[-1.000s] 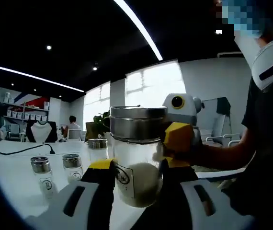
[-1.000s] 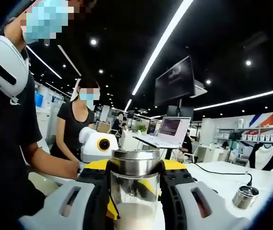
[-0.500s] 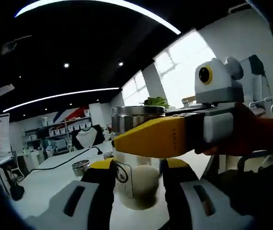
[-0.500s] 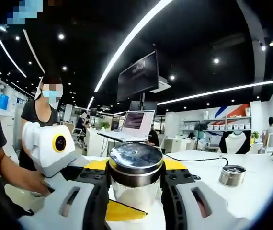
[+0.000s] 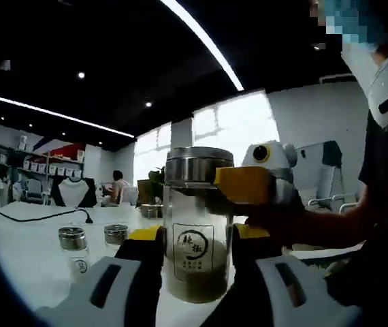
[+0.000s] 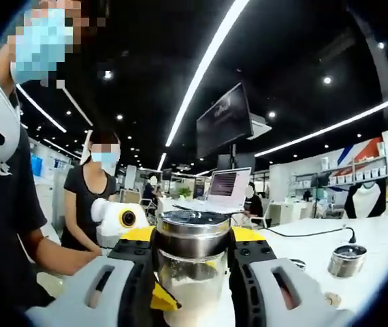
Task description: Rotate the seasoning bottle until the label or dispensing opening points toward the visible target arrow and the bottle remains upright within the marked orientation range
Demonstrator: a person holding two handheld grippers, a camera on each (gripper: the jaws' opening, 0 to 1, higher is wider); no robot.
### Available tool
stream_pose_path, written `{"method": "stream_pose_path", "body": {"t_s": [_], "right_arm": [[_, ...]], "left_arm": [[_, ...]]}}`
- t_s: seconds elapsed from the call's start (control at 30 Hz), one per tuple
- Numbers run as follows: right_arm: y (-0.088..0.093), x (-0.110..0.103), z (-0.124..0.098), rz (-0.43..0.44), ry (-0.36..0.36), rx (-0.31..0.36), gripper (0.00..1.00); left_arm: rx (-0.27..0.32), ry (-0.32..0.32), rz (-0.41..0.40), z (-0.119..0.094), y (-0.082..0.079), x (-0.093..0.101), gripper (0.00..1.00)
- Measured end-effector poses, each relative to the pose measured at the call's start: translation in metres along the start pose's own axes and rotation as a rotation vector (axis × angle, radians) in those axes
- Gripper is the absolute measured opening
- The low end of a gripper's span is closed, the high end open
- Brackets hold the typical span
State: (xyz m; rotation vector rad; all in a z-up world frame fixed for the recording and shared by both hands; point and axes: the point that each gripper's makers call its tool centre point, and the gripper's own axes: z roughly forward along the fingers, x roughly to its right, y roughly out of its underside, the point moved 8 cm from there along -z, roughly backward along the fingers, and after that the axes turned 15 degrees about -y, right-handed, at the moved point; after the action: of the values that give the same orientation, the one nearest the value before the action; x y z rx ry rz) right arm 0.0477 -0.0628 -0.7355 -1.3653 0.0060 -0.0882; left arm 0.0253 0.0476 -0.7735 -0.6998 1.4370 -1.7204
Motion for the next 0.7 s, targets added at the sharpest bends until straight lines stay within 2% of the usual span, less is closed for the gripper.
{"method": "stream_pose_path", "body": {"t_s": [0.03, 0.1, 0.13, 0.17, 0.27, 0.33, 0.4, 0.47, 0.53, 0.57, 0.6, 0.63, 0.67, 0.7], "right_arm": [[0.002, 0.003, 0.0, 0.006, 0.039, 0.002, 0.39], [0.01, 0.005, 0.001, 0.035, 0.124, 0.011, 0.39], [0.013, 0.005, 0.002, 0.057, 0.156, 0.016, 0.39], [0.016, 0.005, 0.004, 0.079, 0.188, 0.016, 0.39], [0.017, 0.006, 0.009, 0.071, 0.215, 0.005, 0.39], [0.017, 0.007, 0.009, 0.058, 0.224, -0.025, 0.39], [0.016, 0.007, 0.008, 0.015, 0.209, -0.061, 0.39], [0.014, 0.006, 0.009, -0.037, 0.157, -0.099, 0.39], [0.009, 0.003, 0.01, -0.084, 0.083, -0.13, 0.38], [0.006, 0.001, 0.01, -0.091, 0.055, -0.123, 0.38], [0.004, 0.0, 0.01, -0.095, 0.028, -0.119, 0.38], [0.002, -0.002, 0.01, -0.086, -0.025, -0.111, 0.38], [0.002, -0.003, 0.01, -0.077, -0.044, -0.105, 0.38], [0.002, -0.001, 0.01, -0.072, -0.044, -0.097, 0.38]], "left_arm": [[-0.018, -0.08, 0.088, 0.001, 0.001, -0.001, 0.41], [-0.047, -0.179, 0.221, 0.003, 0.003, -0.001, 0.41], [-0.056, -0.204, 0.249, 0.004, 0.005, -0.001, 0.41], [-0.062, -0.22, 0.258, 0.004, 0.007, 0.0, 0.41], [-0.071, -0.241, 0.179, 0.006, 0.013, 0.0, 0.41], [-0.08, -0.226, 0.126, 0.007, 0.016, -0.002, 0.41], [-0.067, -0.198, 0.13, 0.008, 0.017, -0.005, 0.41], [-0.056, -0.124, 0.099, 0.008, 0.016, -0.006, 0.41], [-0.045, -0.052, 0.011, 0.006, 0.014, -0.008, 0.41], [-0.038, -0.035, -0.005, 0.006, 0.013, -0.008, 0.41], [-0.031, 0.011, -0.056, 0.005, 0.012, -0.009, 0.42], [-0.034, 0.039, -0.087, 0.004, 0.012, -0.009, 0.43], [-0.047, 0.064, -0.13, 0.003, 0.012, -0.01, 0.43], [-0.05, 0.064, -0.139, 0.002, 0.012, -0.011, 0.44]]}}
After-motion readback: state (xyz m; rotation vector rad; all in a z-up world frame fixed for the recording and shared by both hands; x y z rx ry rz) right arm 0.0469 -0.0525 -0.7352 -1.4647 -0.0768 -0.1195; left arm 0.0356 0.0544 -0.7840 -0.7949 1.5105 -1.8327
